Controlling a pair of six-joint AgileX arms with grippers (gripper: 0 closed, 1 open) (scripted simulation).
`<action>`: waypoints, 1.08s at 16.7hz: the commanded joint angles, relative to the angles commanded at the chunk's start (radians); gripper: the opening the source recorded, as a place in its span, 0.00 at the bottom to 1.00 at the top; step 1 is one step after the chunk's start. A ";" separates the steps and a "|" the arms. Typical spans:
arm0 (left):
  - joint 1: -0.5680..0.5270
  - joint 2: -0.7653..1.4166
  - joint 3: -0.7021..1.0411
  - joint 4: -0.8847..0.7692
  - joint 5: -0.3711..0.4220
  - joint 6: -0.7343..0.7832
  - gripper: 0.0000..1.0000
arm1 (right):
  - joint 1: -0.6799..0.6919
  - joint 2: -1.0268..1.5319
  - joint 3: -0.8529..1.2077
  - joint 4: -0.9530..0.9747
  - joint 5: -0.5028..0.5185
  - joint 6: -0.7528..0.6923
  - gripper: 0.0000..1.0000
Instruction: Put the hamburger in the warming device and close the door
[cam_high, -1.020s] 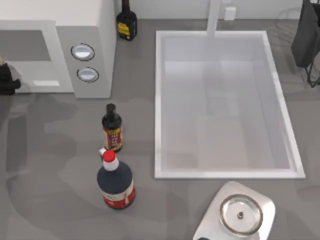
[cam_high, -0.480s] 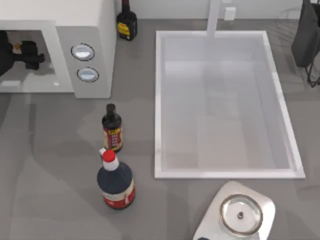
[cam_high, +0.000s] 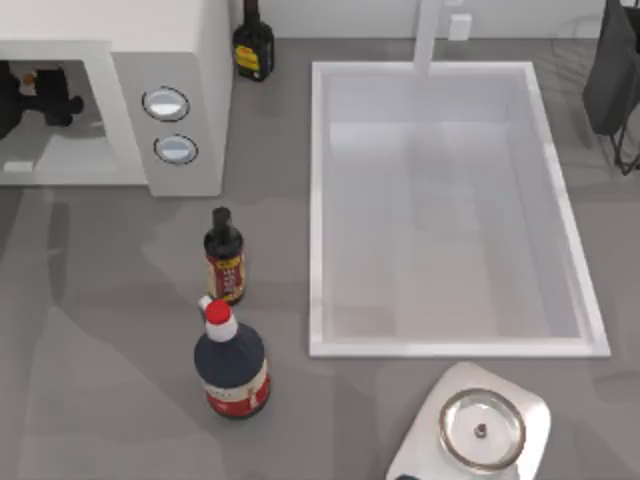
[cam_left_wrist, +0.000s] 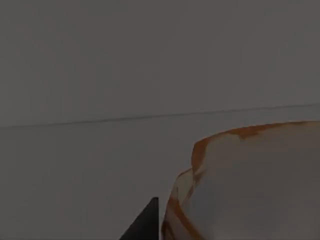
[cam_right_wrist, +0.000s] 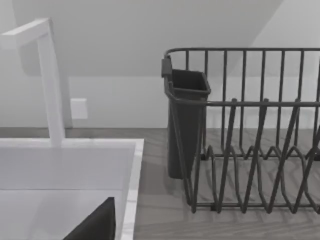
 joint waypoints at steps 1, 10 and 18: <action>0.002 0.013 0.005 0.001 -0.005 -0.001 0.00 | 0.000 0.000 0.000 0.000 0.000 0.000 1.00; 0.003 0.016 0.006 0.000 -0.007 -0.001 0.38 | 0.000 0.000 0.000 0.000 0.000 0.000 1.00; 0.003 0.016 0.006 0.000 -0.007 -0.001 0.98 | 0.000 0.000 0.000 0.000 0.000 0.000 1.00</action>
